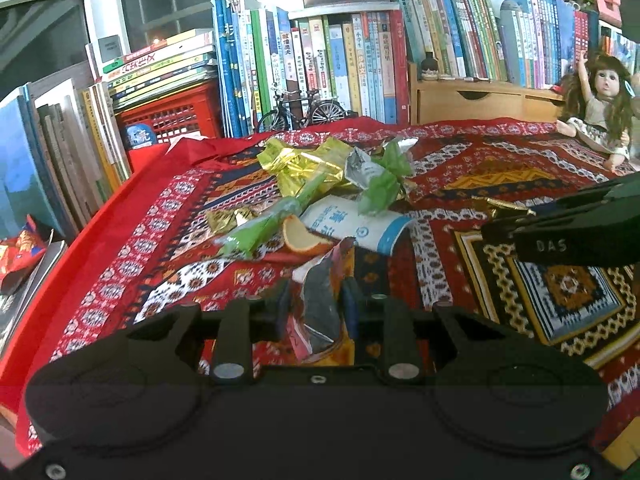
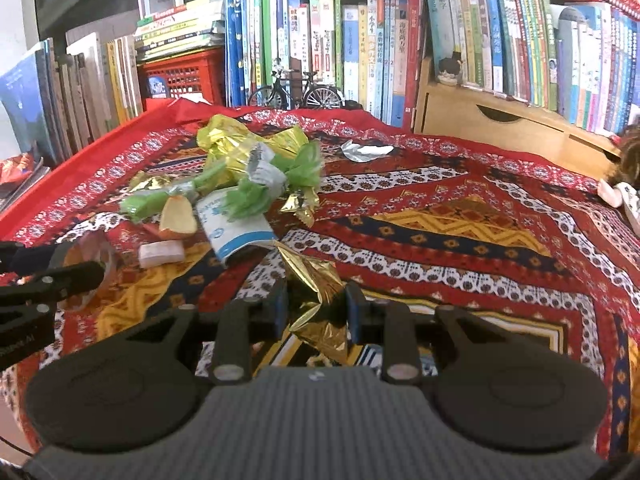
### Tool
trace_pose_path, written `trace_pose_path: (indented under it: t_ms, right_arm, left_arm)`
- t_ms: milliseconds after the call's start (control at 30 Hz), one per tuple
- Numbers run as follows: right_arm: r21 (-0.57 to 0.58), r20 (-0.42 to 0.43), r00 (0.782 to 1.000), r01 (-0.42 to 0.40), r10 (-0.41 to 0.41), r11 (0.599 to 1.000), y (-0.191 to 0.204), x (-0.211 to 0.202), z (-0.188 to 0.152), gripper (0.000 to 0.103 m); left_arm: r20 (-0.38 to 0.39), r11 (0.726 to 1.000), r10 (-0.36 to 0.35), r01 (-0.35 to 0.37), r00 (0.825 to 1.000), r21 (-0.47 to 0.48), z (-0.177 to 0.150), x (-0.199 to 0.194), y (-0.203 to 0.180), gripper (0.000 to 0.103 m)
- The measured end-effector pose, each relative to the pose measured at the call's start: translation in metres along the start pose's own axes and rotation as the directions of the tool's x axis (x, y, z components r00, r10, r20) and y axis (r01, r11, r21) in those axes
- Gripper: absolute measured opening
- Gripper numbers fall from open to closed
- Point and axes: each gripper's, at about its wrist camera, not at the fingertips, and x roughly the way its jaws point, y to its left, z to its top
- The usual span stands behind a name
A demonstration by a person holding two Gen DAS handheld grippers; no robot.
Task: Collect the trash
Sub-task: 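Carry both wrappers toward the blanket's edge and open the left gripper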
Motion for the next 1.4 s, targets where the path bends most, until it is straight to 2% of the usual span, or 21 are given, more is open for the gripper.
trace_pose_path:
  t_ms: [100,300,633,900,1033,1400]
  right_arm:
    - [-0.003,0.010,1.000,0.009,-0.009,1.000,0.007,-0.012,-0.005,0.034]
    - [-0.026,0.001,1.000,-0.003,0.003,1.000,0.024,-0.035,-0.019,0.034]
    - [-0.035,-0.006,0.998,-0.056,0.056,0.998,0.055,-0.074,-0.047,0.034]
    - [-0.026,-0.032,0.992,-0.120,0.119,0.992,0.083,-0.095,-0.074,0.035]
    - [0.008,-0.033,0.985,-0.171,0.172,0.985,0.097,-0.107,-0.086,0.035]
    - [-0.044,-0.051,0.982,-0.186,0.184,0.981,0.144,-0.125,-0.112,0.036]
  left_arm:
    - [0.008,1.000,0.011,-0.011,1.000,0.010,-0.007,-0.012,0.003,0.025]
    - [0.012,0.999,0.017,-0.017,1.000,-0.029,-0.023,-0.037,0.008,0.025]
    - [0.007,1.000,0.006,-0.006,1.000,-0.028,-0.055,-0.078,0.018,0.026]
    - [-0.013,0.999,0.034,-0.034,0.999,-0.042,-0.088,-0.105,0.039,0.026]
    - [-0.046,0.998,0.032,-0.034,0.998,-0.055,-0.111,-0.117,0.047,0.026]
    - [-0.125,0.997,0.005,-0.014,0.992,-0.071,-0.166,-0.146,0.063,0.026]
